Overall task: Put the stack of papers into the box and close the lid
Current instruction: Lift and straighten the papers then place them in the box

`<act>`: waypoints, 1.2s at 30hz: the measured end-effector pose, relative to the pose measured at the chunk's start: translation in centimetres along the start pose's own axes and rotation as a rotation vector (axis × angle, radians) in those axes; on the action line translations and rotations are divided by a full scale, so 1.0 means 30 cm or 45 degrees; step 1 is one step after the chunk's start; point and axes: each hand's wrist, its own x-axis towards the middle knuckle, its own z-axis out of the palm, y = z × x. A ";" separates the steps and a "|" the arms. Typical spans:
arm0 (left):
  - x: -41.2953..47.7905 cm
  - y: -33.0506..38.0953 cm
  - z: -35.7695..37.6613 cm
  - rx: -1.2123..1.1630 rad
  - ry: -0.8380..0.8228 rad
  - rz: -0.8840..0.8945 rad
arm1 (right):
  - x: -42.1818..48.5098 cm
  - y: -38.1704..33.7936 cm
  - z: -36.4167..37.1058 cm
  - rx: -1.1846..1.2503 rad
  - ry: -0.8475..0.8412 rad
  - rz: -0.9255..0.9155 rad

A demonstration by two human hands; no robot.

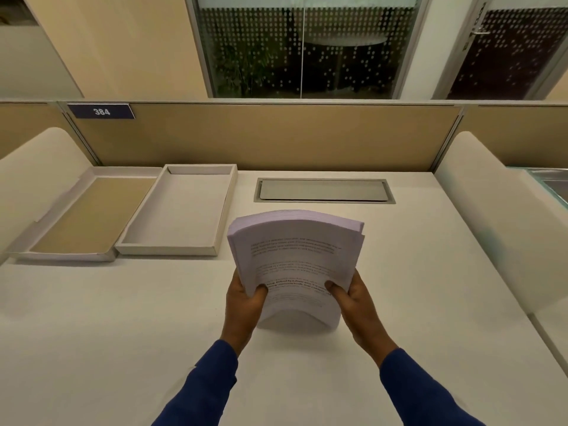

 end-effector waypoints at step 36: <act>0.031 0.093 0.003 0.043 0.045 0.145 | -0.009 0.002 0.025 -0.057 0.179 -0.223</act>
